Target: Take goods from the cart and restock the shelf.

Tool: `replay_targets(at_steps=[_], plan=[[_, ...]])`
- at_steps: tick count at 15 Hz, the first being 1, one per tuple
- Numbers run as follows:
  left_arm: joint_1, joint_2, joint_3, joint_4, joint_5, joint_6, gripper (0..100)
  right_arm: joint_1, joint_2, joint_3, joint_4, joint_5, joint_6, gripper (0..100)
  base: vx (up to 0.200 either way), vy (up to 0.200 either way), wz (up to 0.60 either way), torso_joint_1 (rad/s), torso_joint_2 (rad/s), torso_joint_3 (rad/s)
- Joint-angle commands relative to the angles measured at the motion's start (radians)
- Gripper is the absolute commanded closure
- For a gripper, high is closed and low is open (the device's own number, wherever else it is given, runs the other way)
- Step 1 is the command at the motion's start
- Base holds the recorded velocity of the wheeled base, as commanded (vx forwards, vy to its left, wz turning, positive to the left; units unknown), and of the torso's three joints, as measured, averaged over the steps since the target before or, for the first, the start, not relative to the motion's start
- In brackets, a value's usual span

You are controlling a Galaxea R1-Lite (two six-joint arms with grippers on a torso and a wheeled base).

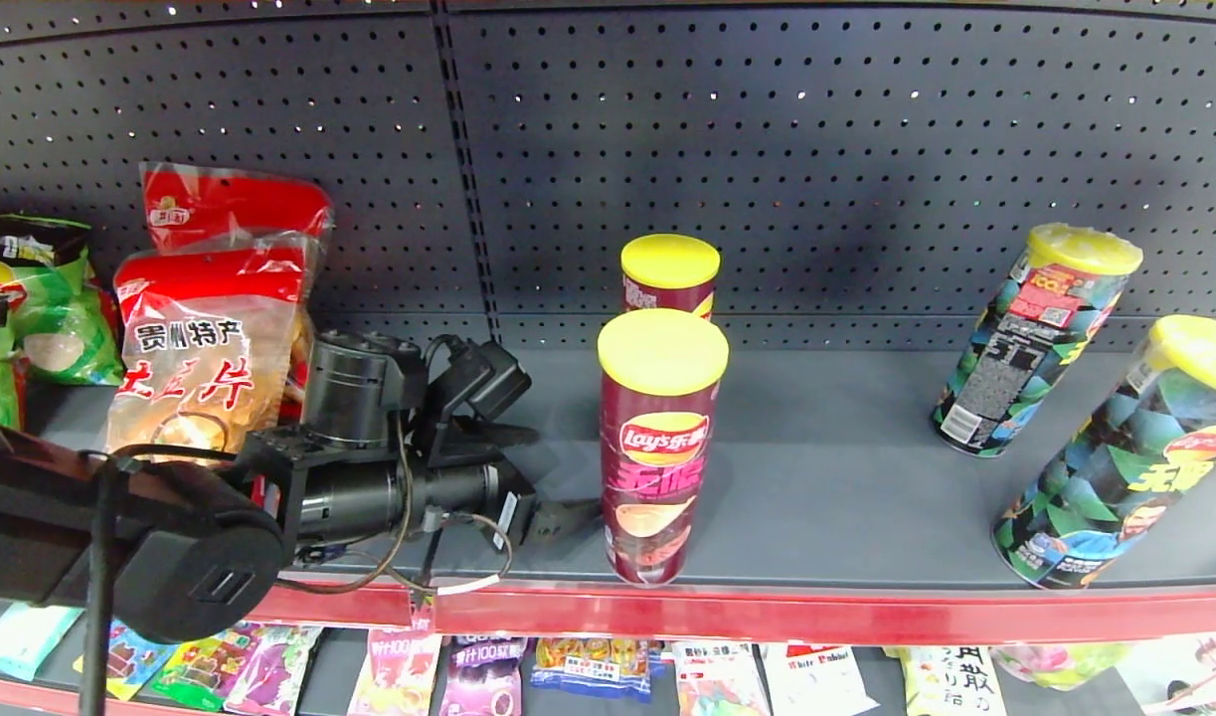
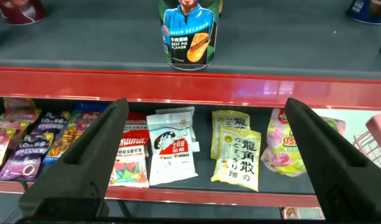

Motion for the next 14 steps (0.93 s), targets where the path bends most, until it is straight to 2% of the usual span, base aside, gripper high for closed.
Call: replay_targets(at_steps=[1, 9, 12, 14], plan=[[0.002, 0.006, -0.004, -0.001, 0.000, 0.000, 0, 0.001, 0.001, 0.000, 0.000, 0.000, -0.001, 0, 0.000, 0.000, 0.00, 0.000, 0.00, 0.000], [0.008, -0.017, 0.010, -0.001, 0.004, 0.001, 0, 0.001, 0.001, 0.000, 0.000, -0.006, -0.001, 0, 0.000, 0.000, 0.00, 0.000, 0.00, 0.000], [0.117, -0.221, 0.131, 0.008, 0.021, 0.008, 0, 0.001, 0.001, -0.002, 0.000, -0.004, -0.002, 0, 0.000, 0.000, 0.00, 0.000, 0.00, 0.000], [0.213, -0.462, 0.289, 0.045, 0.023, 0.009, 0, 0.001, 0.001, 0.000, 0.000, 0.016, -0.002, 0, 0.000, 0.000, 0.00, 0.000, 0.00, 0.000]])
